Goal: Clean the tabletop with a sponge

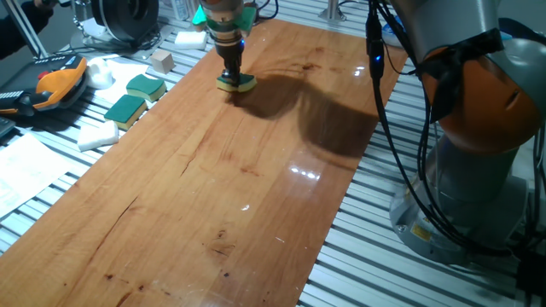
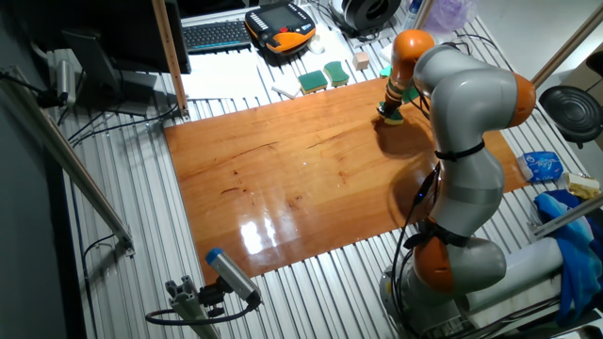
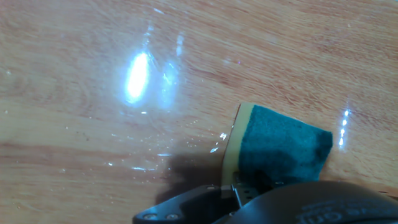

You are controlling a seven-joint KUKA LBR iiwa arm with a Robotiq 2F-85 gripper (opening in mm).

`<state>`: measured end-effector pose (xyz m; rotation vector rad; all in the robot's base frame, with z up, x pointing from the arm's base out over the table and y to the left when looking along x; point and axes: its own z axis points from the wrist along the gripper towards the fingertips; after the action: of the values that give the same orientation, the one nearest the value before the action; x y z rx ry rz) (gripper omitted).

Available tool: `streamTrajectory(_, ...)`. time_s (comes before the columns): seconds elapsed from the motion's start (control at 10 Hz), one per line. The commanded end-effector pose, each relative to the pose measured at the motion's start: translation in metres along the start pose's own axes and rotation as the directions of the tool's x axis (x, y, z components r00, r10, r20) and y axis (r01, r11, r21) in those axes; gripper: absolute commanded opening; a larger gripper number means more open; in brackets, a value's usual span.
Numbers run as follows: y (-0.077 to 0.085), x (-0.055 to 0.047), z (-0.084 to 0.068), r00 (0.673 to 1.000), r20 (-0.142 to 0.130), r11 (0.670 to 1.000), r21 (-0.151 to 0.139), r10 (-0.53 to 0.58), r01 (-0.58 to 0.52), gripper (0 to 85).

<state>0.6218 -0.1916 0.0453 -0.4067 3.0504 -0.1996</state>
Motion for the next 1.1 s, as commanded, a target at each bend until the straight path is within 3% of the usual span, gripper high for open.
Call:
streamTrajectory(0.0,0.001,-0.001,0.001,1.0,0.002,1.0,0.0,0.001,-0.001,0.0)
streamTrajectory(1.0,0.024,-0.012,0.0,0.999,0.005,0.999,0.001,0.042,-0.042,0.0)
